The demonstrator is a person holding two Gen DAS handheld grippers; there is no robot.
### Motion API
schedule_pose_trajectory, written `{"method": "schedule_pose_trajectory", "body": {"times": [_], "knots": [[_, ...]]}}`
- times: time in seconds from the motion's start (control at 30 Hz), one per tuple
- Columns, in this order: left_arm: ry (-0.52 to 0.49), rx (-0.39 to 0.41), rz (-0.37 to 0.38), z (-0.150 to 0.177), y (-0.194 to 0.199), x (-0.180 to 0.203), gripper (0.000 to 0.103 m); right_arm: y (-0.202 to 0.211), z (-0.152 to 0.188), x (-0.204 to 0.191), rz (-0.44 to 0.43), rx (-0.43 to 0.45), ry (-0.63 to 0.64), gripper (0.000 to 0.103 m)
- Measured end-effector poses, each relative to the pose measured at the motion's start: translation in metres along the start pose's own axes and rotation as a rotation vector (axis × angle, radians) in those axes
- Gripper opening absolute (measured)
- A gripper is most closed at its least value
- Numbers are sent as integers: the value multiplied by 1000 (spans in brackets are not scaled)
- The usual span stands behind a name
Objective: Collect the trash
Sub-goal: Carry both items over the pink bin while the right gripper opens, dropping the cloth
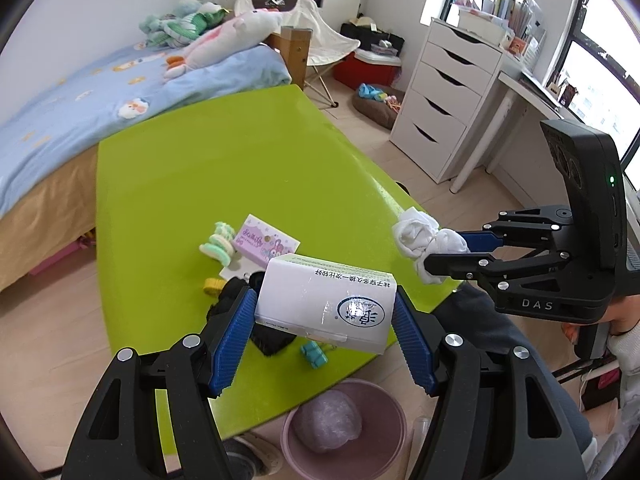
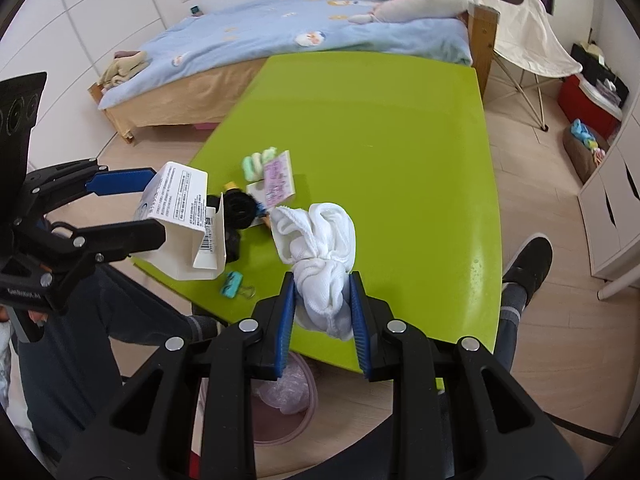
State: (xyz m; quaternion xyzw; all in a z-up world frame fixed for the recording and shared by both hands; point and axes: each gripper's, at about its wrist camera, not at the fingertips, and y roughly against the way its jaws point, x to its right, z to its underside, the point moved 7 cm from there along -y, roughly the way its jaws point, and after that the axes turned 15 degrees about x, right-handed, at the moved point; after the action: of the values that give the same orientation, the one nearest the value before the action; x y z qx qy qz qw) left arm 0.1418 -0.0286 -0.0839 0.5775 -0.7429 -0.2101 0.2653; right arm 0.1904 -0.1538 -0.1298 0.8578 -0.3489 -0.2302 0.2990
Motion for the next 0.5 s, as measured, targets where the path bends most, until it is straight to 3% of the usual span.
{"method": "schedule_pose_trajectory", "body": {"times": [0.5], "knots": [[18, 26, -1, 39, 52, 23, 66, 40, 39, -62, -92, 11, 112, 26]]}}
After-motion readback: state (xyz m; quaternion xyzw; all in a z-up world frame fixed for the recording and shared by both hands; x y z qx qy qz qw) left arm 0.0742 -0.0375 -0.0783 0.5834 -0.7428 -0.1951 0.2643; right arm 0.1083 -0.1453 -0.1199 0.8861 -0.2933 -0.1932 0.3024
